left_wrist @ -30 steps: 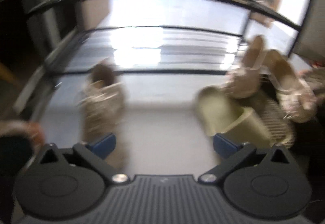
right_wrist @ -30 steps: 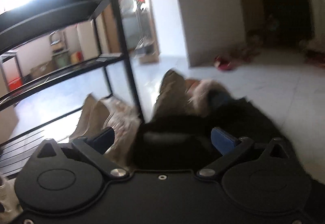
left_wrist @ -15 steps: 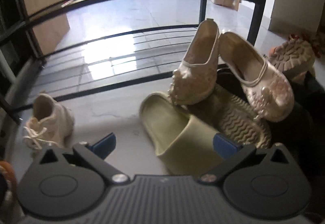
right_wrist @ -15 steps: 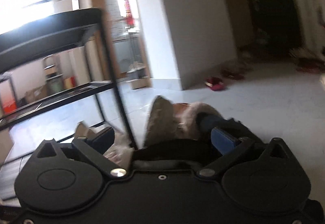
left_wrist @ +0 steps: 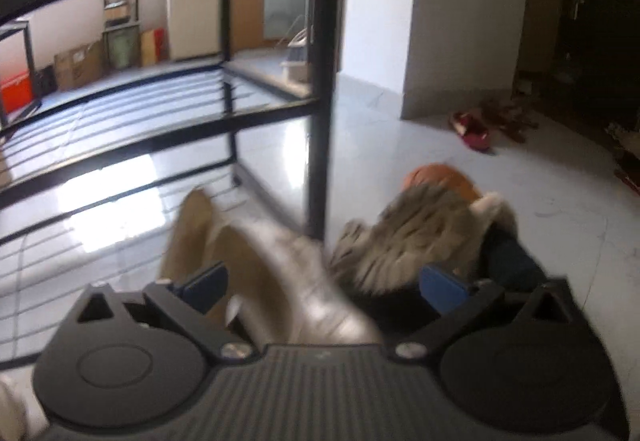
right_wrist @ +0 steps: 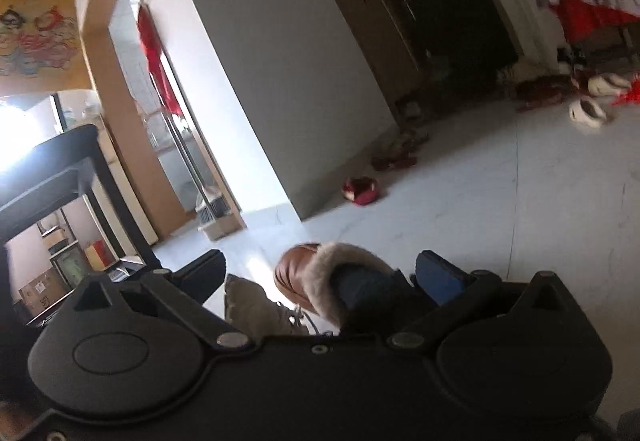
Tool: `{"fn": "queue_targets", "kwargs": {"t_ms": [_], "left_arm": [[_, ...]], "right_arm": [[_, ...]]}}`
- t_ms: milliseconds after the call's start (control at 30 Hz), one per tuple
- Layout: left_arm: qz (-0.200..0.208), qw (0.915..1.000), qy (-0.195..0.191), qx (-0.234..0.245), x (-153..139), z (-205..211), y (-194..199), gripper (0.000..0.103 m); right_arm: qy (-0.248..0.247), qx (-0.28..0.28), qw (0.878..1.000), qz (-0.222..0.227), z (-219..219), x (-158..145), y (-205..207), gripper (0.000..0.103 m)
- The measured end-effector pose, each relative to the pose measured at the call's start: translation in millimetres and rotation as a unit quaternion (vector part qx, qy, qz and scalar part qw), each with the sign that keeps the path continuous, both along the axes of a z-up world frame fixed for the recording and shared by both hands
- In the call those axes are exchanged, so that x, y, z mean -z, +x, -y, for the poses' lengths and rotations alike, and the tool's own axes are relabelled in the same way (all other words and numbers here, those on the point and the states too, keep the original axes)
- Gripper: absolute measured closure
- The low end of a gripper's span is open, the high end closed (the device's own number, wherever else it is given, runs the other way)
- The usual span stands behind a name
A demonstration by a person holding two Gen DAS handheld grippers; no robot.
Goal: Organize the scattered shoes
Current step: 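Close the left gripper on the tan suede boot while the right gripper hovers at the fur boot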
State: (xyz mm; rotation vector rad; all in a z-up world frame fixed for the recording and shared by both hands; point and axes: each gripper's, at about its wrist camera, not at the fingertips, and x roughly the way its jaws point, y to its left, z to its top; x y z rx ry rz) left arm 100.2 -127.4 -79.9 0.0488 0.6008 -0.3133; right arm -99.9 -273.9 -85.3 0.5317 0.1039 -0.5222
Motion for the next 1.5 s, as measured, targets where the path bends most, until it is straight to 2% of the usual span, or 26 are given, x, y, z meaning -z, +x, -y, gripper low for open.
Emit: {"fn": "queue_targets", "kwargs": {"t_ms": [33, 133, 200, 233, 300, 367, 500, 567, 600, 633, 733, 767, 800, 900, 1000, 1033, 1067, 1100, 1133, 1167, 1233, 1333, 1400, 1500], "left_arm": [[0.003, 0.9998, -0.012, 0.017, 4, 12, 10, 0.001], [0.012, 0.9991, -0.030, 0.026, 10, 26, 21, 0.001], [0.029, 0.9992, -0.024, 0.016, 16, 37, 26, 0.001], [0.048, 0.9988, -0.003, 0.003, 21, 46, 29, 0.001], [0.068, 0.9976, -0.002, 0.009, 29, 54, 30, 0.001], [0.075, 0.9971, -0.008, 0.011, 31, 55, 27, 0.001], [0.094, 0.9951, -0.021, 0.025, 33, 54, 15, 0.001], [0.116, 0.9920, -0.008, 0.051, 35, 61, 5, 0.001], [0.115, 0.9919, -0.004, 0.054, 35, 62, 6, 0.001], [0.097, 0.9919, 0.030, 0.076, 43, 74, 11, 0.001], [0.055, 0.9948, 0.055, 0.065, 57, 85, 27, 0.000], [0.045, 0.9970, 0.035, 0.052, 62, 85, 34, 0.000], [0.042, 0.9975, 0.030, 0.049, 63, 86, 36, 0.001], [0.042, 0.9969, 0.058, 0.035, 68, 100, 46, 0.001], [0.032, 0.9969, 0.067, 0.027, 72, 107, 53, 0.001], [0.028, 0.9969, 0.067, 0.028, 72, 107, 54, 0.002], [0.025, 0.9971, 0.061, 0.037, 73, 106, 53, 0.018], [0.024, 0.9969, 0.051, 0.056, 73, 103, 50, 0.027], [0.023, 0.9962, 0.041, 0.074, 73, 100, 47, 0.030], [0.027, 0.9956, 0.050, 0.074, 72, 99, 43, 0.035], [0.035, 0.9943, 0.068, 0.075, 69, 98, 35, 0.039], [0.037, 0.9952, 0.055, 0.072, 65, 93, 33, 0.044], [0.045, 0.9956, 0.061, 0.056, 58, 89, 29, 0.048], [0.039, 0.9981, 0.036, 0.031, 41, 73, 29, 0.052]], "right_arm": [[0.003, 0.012, 1.000, 0.002, 6, 0, 2, 0.000], [0.014, 0.064, 0.998, 0.014, 29, 4, 3, 0.000], [0.035, 0.082, 0.996, 0.012, 40, 11, 7, 0.000], [0.056, 0.085, 0.995, 0.002, 46, 16, 9, 0.000], [0.079, 0.076, 0.994, -0.017, 51, 25, 14, 0.000], [0.083, 0.072, 0.994, -0.028, 52, 29, 18, 0.000], [0.087, 0.066, 0.994, -0.021, 53, 31, 20, 0.000], [0.094, 0.064, 0.993, -0.023, 54, 32, 20, 0.000], [0.099, 0.064, 0.993, -0.024, 55, 32, 21, 0.000], [0.106, 0.064, 0.992, -0.026, 57, 34, 24, 0.000], [0.108, 0.066, 0.991, -0.033, 56, 33, 30, 0.000], [0.103, 0.063, 0.992, -0.035, 55, 31, 31, 0.000], [0.098, 0.061, 0.993, -0.035, 53, 30, 31, 0.000], [0.088, 0.058, 0.994, -0.036, 50, 29, 31, 0.000], [0.094, 0.054, 0.993, -0.047, 50, 31, 35, 0.000], [0.098, 0.052, 0.992, -0.052, 51, 32, 37, 0.000], [0.101, 0.050, 0.992, -0.056, 51, 33, 39, 0.000], [0.103, 0.049, 0.992, -0.058, 50, 34, 40, 0.000], [0.105, 0.048, 0.992, -0.058, 50, 34, 40, 0.000], [0.108, 0.048, 0.991, -0.056, 50, 35, 40, 0.000], [0.114, 0.047, 0.991, -0.053, 49, 36, 40, 0.000], [0.115, 0.049, 0.991, -0.053, 49, 38, 41, 0.000], [0.114, 0.050, 0.991, -0.054, 48, 39, 41, 0.000], [0.114, 0.052, 0.991, -0.056, 47, 40, 42, 0.000]]}}
